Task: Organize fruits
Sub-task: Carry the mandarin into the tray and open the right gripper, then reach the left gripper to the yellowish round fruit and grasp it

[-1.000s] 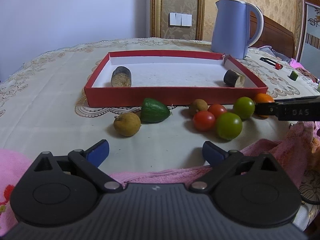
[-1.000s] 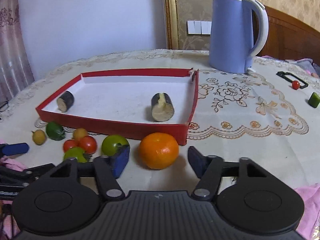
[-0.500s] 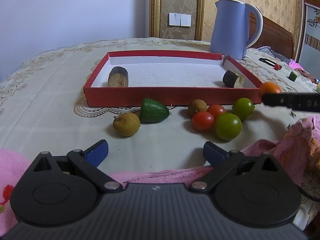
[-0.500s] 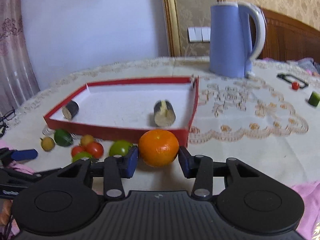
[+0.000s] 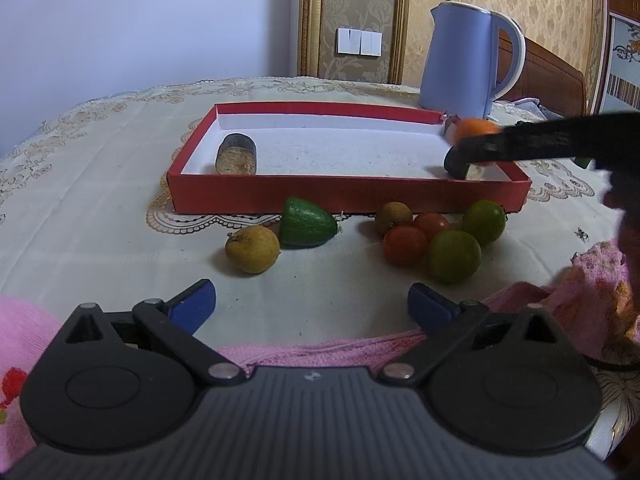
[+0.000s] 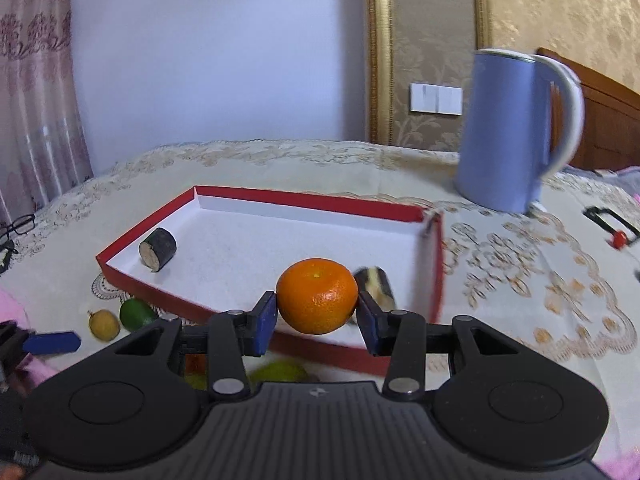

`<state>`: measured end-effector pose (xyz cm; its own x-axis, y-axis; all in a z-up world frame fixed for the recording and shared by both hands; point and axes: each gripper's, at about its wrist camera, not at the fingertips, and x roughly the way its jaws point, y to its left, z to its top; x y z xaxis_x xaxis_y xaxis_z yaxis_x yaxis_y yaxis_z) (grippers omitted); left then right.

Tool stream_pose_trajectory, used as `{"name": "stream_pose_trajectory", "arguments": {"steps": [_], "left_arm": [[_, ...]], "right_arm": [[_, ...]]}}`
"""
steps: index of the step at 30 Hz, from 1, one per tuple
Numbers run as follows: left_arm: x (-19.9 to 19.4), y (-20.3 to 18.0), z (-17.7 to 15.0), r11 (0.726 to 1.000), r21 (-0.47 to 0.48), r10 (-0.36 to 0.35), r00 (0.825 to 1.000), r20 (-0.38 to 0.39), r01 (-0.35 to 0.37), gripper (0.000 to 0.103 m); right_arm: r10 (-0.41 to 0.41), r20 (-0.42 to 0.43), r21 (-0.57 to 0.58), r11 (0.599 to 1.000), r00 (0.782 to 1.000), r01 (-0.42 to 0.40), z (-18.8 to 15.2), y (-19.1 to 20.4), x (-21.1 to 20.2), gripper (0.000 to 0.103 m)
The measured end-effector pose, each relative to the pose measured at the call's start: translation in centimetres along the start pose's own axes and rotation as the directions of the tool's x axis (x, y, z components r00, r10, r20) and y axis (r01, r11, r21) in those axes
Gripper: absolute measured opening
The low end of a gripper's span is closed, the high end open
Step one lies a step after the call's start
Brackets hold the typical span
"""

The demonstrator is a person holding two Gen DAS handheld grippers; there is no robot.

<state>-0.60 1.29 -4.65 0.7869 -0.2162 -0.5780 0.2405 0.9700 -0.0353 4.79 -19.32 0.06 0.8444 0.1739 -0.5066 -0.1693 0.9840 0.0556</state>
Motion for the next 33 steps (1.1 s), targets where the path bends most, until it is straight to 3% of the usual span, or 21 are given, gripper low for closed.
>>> {"name": "stream_pose_trajectory", "arguments": {"steps": [9, 19, 20, 22, 28, 31, 33], "left_arm": [[0.0, 0.1, 0.0, 1.000, -0.006, -0.006, 1.000, 0.002, 0.006, 0.103], [0.0, 0.1, 0.0, 1.000, -0.004, -0.007, 1.000, 0.000, 0.007, 0.103], [0.0, 0.0, 0.0, 1.000, -0.003, -0.006, 1.000, -0.001, 0.006, 0.103], [0.0, 0.0, 0.0, 1.000, -0.002, -0.005, 1.000, -0.001, 0.005, 0.103], [0.0, 0.2, 0.0, 1.000, -0.007, -0.010, 1.000, 0.001, 0.010, 0.103], [0.0, 0.3, 0.0, 1.000, -0.016, -0.016, 1.000, 0.005, 0.016, 0.103], [0.0, 0.3, 0.0, 1.000, -0.019, -0.018, 1.000, 0.007, 0.018, 0.103]], "right_arm": [[0.003, -0.107, -0.045, 0.999, 0.994, -0.008, 0.9, 1.5, 5.4, 0.043], [0.026, -0.137, -0.017, 0.999, 0.990, -0.029, 0.7, 1.1, 6.0, 0.044], [0.025, -0.130, -0.018, 0.999, 0.991, -0.028, 0.8, 1.1, 5.7, 0.047], [0.009, -0.106, -0.026, 1.000, 0.994, -0.012, 0.8, 1.1, 4.8, 0.063], [-0.040, -0.020, -0.009, 0.999, 0.999, 0.039, -0.6, -0.3, -1.1, 0.070], [-0.126, -0.006, 0.011, 0.992, 0.992, 0.126, -2.7, -1.8, -3.0, 0.084], [-0.186, -0.007, 0.014, 0.982, 0.982, 0.186, -4.0, -2.8, -3.7, 0.084]]}}
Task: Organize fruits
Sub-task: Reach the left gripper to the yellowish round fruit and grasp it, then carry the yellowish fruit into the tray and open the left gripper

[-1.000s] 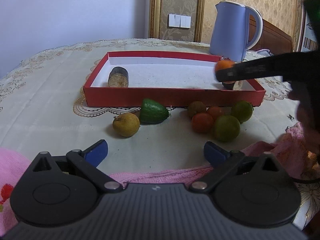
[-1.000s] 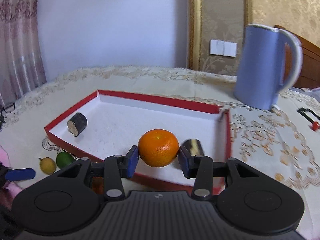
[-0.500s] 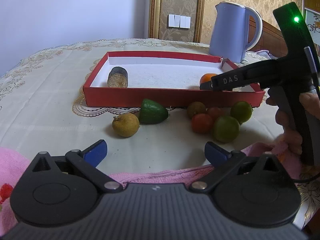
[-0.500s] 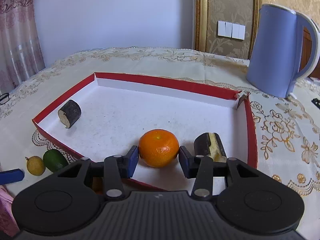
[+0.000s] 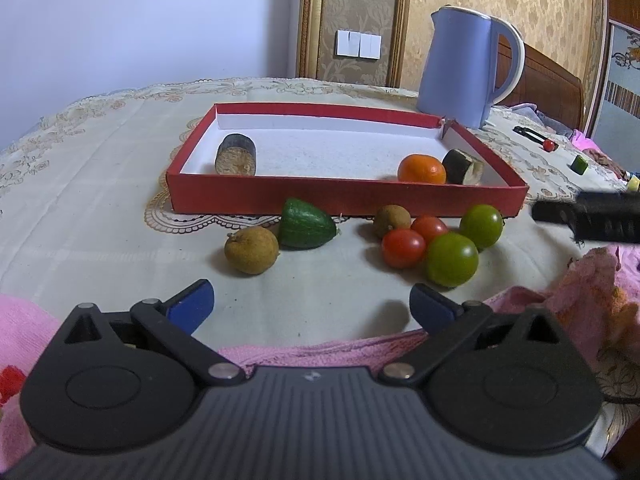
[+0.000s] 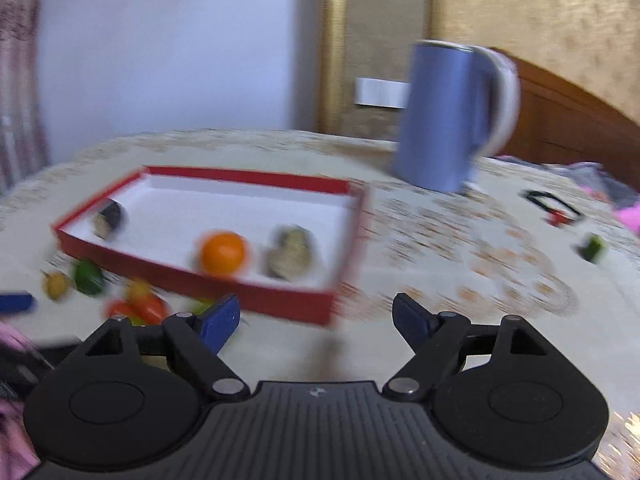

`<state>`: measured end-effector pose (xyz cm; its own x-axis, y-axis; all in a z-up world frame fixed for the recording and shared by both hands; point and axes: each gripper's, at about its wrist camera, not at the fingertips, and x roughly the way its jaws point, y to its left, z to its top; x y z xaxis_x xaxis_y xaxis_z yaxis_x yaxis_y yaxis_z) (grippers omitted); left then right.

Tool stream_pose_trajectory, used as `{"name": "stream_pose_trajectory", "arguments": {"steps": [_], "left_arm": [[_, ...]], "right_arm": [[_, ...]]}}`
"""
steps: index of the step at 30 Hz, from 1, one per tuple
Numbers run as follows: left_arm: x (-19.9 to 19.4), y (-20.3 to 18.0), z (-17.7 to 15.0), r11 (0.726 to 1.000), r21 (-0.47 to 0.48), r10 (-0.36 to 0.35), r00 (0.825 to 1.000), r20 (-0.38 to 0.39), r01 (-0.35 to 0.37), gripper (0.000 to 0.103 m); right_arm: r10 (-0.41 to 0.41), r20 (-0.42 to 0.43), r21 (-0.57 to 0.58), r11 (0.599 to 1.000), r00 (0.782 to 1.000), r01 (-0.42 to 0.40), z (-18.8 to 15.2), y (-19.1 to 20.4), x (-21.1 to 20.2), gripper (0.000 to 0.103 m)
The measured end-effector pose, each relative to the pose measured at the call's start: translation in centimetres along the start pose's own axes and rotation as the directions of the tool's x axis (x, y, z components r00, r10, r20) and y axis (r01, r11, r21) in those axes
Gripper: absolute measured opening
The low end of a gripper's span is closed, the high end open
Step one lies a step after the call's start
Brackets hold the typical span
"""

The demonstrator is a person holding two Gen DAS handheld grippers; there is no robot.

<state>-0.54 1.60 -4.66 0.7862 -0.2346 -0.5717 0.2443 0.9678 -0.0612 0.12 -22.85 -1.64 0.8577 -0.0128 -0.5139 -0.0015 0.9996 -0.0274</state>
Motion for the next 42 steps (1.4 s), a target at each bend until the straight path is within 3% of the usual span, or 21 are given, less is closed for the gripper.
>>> {"name": "stream_pose_trajectory", "arguments": {"steps": [2, 12, 20, 24, 32, 36, 37, 42], "left_arm": [[-0.1, 0.1, 0.0, 1.000, -0.009, -0.007, 1.000, 0.004, 0.007, 0.103], [0.1, -0.3, 0.1, 1.000, 0.011, 0.018, 1.000, -0.009, -0.018, 0.103], [-0.2, 0.3, 1.0, 0.997, -0.011, 0.072, 0.996, -0.045, -0.072, 0.103], [0.1, 1.3, 1.6, 0.989, -0.049, 0.138, 0.989, -0.046, -0.140, 0.103], [1.3, 1.5, 2.6, 0.977, -0.028, 0.209, 0.976, -0.055, -0.211, 0.070], [1.0, 1.4, 2.5, 0.980, -0.028, 0.198, 0.980, -0.032, -0.199, 0.035], [1.1, 1.5, 2.5, 0.981, -0.032, 0.191, 0.981, -0.032, -0.192, 0.030], [0.9, 1.5, 2.4, 0.981, -0.033, 0.190, 0.981, -0.023, -0.191, 0.030]], "right_arm": [[-0.034, -0.021, 0.031, 0.999, 0.999, 0.034, -0.9, -1.3, -0.1, 0.084], [0.007, -0.071, 0.109, 0.994, 0.997, 0.000, -2.4, -3.2, 0.9, 0.084], [0.040, -0.094, 0.099, 0.995, 0.995, -0.031, -2.7, -3.2, 1.2, 0.092], [0.052, -0.089, 0.103, 0.994, 0.995, -0.042, -2.8, -3.2, 1.1, 0.093], [0.055, -0.091, 0.106, 0.993, 0.994, -0.045, -2.8, -3.2, 1.2, 0.093], [0.055, -0.090, 0.106, 0.993, 0.994, -0.046, -2.8, -3.3, 1.2, 0.094], [0.056, -0.090, 0.107, 0.993, 0.994, -0.047, -2.8, -3.3, 1.2, 0.094], [0.057, -0.089, 0.107, 0.993, 0.994, -0.047, -2.8, -3.3, 1.2, 0.094]]}}
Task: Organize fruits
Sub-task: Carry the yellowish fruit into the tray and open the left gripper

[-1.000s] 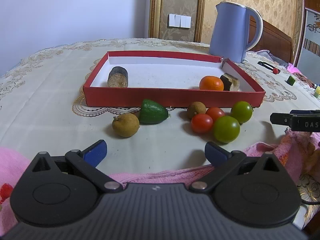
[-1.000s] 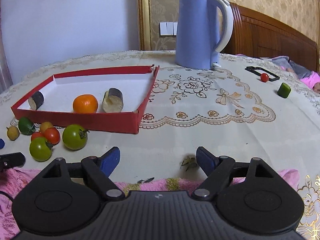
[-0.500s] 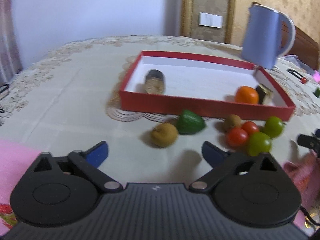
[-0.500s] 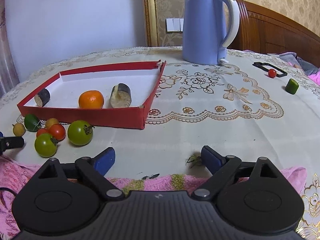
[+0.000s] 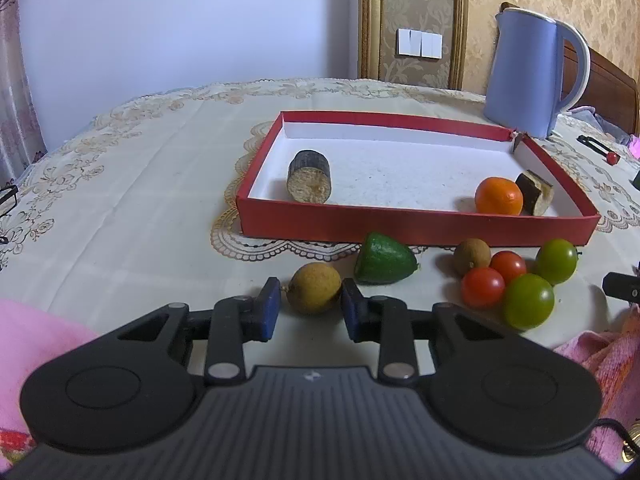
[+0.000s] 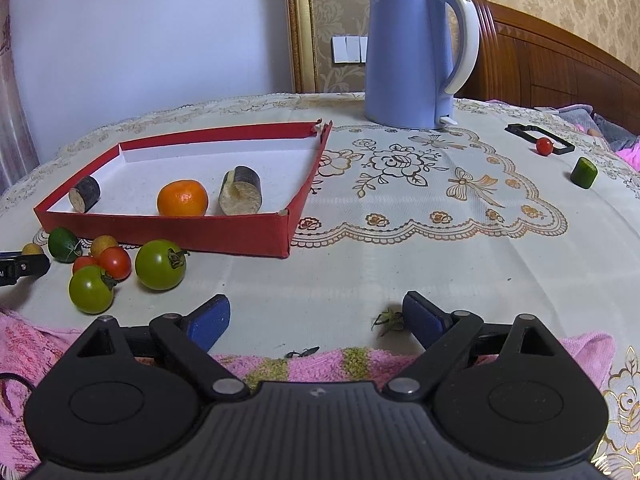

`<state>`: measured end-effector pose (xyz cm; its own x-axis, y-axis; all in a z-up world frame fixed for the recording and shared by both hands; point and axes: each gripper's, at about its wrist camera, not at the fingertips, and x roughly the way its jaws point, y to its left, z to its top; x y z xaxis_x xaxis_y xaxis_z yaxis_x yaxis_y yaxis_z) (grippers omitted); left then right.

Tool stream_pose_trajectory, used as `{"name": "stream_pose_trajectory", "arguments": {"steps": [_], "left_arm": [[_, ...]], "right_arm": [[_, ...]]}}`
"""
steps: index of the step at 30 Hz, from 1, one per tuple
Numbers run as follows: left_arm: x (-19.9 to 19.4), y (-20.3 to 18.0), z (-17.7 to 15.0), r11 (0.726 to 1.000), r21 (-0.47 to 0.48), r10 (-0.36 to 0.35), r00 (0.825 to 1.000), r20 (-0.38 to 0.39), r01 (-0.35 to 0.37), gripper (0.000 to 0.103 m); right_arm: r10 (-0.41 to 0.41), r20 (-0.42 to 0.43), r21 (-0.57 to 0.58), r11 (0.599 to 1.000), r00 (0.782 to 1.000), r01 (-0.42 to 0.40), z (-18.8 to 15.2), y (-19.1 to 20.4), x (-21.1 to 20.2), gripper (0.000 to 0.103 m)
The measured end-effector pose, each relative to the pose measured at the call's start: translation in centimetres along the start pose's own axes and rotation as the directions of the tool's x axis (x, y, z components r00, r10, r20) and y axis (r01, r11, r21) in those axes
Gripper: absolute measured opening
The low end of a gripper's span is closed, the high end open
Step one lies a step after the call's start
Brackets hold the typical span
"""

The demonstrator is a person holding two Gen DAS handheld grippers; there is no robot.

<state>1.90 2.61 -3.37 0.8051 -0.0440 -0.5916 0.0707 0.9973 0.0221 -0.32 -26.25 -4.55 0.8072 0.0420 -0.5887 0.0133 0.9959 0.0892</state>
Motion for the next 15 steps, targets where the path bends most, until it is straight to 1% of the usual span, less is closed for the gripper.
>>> {"name": "stream_pose_trajectory", "arguments": {"steps": [8, 12, 15], "left_arm": [[-0.8, -0.3, 0.7, 1.000, -0.003, -0.010, 1.000, 0.007, 0.010, 0.028], [-1.0, -0.7, 2.0, 0.999, -0.006, -0.039, 0.999, 0.023, 0.039, 0.028], [-0.8, -1.4, 3.3, 0.999, 0.006, -0.048, 0.998, 0.040, 0.047, 0.028]], "right_arm": [[0.001, 0.000, 0.001, 1.000, 1.000, -0.001, 0.0, 0.0, 0.0, 0.094], [0.000, 0.000, 0.000, 1.000, 1.000, 0.000, 0.0, 0.0, 0.0, 0.094], [0.001, 0.000, 0.002, 1.000, 1.000, -0.001, 0.0, 0.0, 0.0, 0.094]]}}
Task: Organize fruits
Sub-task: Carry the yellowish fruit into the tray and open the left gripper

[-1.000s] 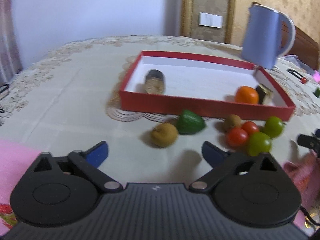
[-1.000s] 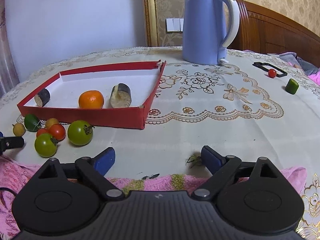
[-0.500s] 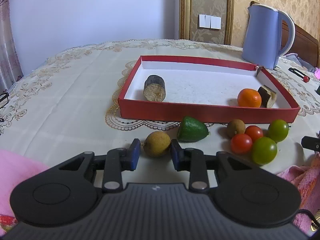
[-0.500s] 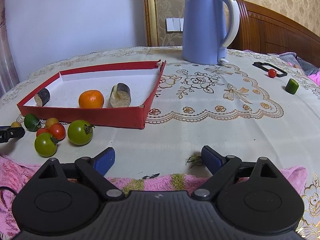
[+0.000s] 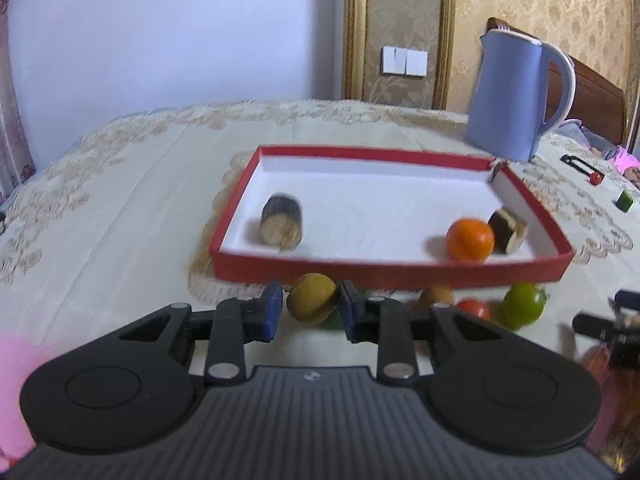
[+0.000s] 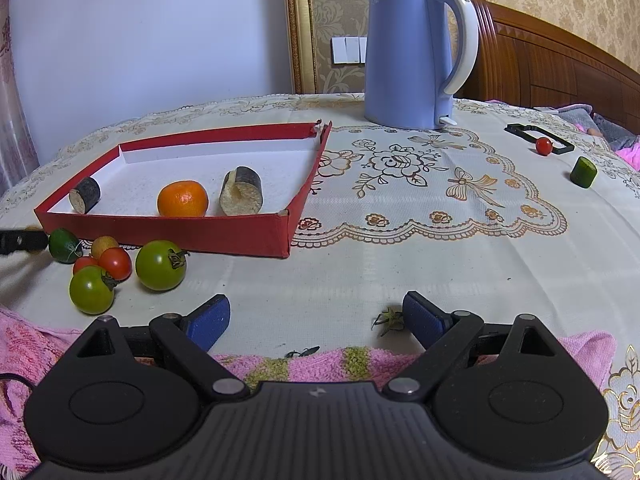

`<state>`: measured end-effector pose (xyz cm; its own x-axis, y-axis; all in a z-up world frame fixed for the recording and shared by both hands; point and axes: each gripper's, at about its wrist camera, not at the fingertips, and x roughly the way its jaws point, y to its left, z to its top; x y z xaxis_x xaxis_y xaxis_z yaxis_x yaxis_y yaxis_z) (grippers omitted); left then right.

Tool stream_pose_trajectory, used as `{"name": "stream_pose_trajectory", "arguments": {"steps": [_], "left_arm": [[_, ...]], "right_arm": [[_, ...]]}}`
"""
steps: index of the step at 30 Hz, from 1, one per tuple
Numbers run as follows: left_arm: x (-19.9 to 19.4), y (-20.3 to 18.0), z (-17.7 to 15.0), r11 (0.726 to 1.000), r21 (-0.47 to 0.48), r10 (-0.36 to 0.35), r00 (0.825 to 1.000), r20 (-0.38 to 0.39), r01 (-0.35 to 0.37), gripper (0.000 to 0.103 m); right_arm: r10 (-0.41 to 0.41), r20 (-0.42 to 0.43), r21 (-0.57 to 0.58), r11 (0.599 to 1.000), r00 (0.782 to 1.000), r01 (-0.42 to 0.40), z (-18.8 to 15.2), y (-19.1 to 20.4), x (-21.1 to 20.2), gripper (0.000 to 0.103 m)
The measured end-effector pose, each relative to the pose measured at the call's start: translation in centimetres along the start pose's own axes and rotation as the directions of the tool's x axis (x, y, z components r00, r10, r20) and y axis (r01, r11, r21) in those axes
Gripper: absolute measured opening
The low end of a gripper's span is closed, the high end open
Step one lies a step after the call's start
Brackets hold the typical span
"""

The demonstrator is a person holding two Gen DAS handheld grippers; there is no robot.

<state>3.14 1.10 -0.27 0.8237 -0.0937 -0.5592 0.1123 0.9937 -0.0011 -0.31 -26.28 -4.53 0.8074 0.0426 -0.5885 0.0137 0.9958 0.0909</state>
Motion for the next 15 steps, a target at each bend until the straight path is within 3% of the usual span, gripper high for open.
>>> {"name": "stream_pose_trajectory", "arguments": {"steps": [7, 15], "left_arm": [[3.1, -2.4, 3.3, 0.999, 0.047, -0.002, 1.000, 0.020, 0.001, 0.028], [8.1, -2.7, 4.1, 0.998, 0.035, 0.059, 0.997, -0.041, -0.057, 0.027]], "right_arm": [[0.000, 0.000, 0.000, 1.000, 1.000, 0.000, 0.0, 0.0, 0.0, 0.094], [0.000, 0.001, 0.001, 1.000, 1.000, 0.000, 0.0, 0.0, 0.0, 0.094]]}}
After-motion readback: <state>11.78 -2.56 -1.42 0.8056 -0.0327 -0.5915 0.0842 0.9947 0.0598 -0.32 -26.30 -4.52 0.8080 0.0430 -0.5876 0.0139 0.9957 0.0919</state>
